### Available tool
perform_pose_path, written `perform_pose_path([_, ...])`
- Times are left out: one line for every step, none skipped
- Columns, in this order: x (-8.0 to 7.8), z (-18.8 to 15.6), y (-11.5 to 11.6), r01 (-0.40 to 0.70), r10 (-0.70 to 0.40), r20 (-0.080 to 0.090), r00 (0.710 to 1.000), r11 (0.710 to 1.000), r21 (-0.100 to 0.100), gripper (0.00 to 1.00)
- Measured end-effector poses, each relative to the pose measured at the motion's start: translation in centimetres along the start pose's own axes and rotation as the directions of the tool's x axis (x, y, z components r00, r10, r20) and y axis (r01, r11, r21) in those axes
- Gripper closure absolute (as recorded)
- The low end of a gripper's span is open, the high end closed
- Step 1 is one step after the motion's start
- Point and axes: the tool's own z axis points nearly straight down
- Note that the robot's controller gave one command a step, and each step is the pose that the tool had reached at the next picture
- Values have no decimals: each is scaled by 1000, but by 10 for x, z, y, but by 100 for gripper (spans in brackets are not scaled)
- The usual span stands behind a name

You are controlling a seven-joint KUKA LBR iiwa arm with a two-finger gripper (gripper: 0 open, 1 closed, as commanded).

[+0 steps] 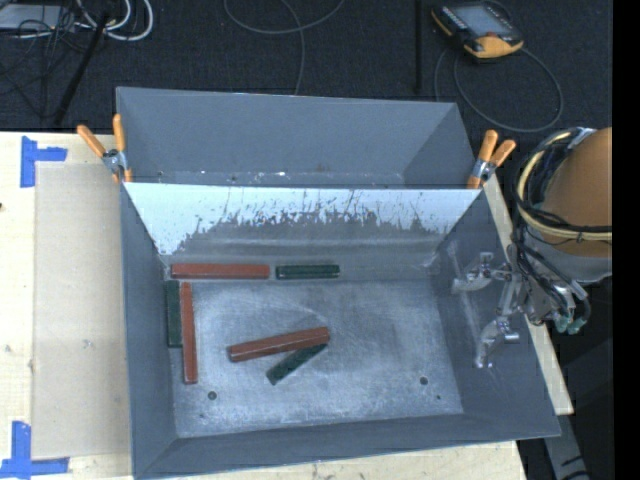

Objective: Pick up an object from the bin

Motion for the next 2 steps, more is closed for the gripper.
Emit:
perform_pose_path([0,0,0,1,-1,0,1000,1000,0,100])
perform_pose_path([0,0,0,3,-3,0,1000,1000,0,0])
